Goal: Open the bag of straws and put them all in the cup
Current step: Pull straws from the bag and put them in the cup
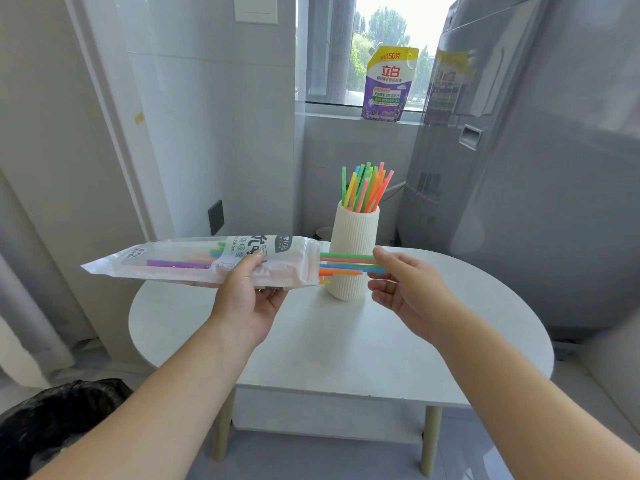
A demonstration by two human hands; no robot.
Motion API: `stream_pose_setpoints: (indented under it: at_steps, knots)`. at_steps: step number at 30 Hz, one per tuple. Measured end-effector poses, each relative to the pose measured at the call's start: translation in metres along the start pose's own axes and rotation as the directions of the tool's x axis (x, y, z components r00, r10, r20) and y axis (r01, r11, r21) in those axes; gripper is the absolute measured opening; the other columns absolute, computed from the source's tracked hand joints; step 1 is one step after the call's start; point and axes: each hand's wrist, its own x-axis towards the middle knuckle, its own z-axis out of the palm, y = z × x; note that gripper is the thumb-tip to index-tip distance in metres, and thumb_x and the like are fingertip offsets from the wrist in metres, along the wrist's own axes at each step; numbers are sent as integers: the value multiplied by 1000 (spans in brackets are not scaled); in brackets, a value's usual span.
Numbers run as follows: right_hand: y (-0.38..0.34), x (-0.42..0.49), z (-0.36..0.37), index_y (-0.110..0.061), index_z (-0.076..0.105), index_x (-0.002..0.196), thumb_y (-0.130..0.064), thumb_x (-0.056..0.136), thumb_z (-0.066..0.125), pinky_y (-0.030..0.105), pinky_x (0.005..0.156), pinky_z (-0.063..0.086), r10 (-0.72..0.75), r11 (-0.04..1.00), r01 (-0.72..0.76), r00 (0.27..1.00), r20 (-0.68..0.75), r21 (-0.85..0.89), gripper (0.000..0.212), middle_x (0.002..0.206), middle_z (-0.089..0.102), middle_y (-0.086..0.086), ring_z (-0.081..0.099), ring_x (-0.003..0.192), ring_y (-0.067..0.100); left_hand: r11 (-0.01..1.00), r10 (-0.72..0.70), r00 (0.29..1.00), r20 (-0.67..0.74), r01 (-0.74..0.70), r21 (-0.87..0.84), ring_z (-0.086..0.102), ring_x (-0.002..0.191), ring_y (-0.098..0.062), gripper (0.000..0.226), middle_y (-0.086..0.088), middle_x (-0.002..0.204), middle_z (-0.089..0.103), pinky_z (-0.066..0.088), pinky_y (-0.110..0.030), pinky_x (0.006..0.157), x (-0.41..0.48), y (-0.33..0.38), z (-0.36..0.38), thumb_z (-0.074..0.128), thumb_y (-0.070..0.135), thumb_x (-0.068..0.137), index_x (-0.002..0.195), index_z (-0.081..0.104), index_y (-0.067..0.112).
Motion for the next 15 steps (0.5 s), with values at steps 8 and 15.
stream_pose_setpoints:
  at_steps: [8,15]
  knots:
    - [15,-6,20,-17,68,104,-52,82,72,30,61,47,152,974,-163,985,77,159,42,85,57,5,54,70,16,999,-12,1000,10,13,-43,76,79,-17,21,-4,96,78,62,-29,61,-3,-2,2,64,13,95,116,65,18]
    - [22,-4,43,-20,71,113,-47,95,61,32,71,48,99,966,-102,995,24,238,34,96,59,6,54,77,17,998,-21,999,25,23,-61,76,83,-19,17,-5,101,78,64,-30,66,-6,-5,4,65,14,95,111,66,18]
